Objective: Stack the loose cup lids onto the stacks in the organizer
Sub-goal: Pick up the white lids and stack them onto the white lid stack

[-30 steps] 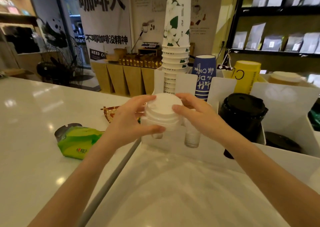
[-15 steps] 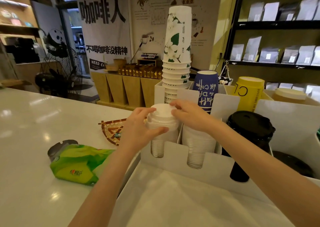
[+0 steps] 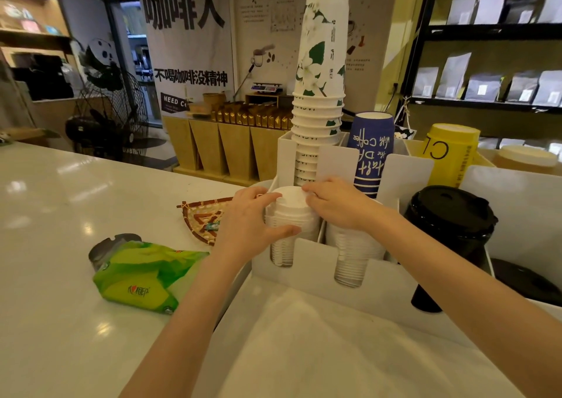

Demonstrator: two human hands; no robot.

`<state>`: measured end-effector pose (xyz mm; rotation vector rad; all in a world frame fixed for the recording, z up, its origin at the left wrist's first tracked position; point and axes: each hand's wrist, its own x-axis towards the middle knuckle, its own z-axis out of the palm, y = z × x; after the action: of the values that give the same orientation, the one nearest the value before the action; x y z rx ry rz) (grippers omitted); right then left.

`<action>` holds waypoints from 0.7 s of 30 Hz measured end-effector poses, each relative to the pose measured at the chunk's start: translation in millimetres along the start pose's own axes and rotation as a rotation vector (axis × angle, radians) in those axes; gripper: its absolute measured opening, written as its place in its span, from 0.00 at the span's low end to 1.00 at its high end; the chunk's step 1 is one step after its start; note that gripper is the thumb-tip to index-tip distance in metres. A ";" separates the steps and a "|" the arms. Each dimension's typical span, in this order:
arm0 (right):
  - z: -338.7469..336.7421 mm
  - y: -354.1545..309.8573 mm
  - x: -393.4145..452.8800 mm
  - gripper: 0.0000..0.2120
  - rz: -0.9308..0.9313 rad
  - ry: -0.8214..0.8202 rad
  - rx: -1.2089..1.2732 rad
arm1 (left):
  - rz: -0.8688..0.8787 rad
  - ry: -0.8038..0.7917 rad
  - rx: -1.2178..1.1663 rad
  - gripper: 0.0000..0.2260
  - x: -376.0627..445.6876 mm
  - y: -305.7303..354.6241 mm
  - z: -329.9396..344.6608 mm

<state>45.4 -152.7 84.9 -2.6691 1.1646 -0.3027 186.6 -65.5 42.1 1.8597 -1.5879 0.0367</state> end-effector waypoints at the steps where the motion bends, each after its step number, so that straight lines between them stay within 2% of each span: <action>1: 0.2 0.0 -0.7 0.17 0.000 0.002 -0.007 | 0.000 -0.011 -0.004 0.30 0.1 -0.1 -1.2; 8: 3.3 -2.4 -8.4 0.16 -0.022 0.071 -0.158 | -0.018 -0.168 -0.046 0.34 0.8 -2.2 -7.1; 14: 4.4 -5.4 -11.8 0.18 -0.032 0.118 -0.283 | -0.026 -0.189 -0.087 0.36 2.4 -3.6 -6.1; 18: 5.5 0.0 -4.8 0.15 -0.036 0.106 -0.230 | 0.009 -0.193 -0.094 0.35 2.3 -1.3 -6.8; 21: 8.2 3.6 2.0 0.17 -0.037 0.107 -0.217 | 0.039 -0.168 -0.073 0.32 2.3 1.3 -6.4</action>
<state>46.4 -155.6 76.3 -2.8967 1.2455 -0.3482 188.6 -64.3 48.6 1.8149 -1.7160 -0.1625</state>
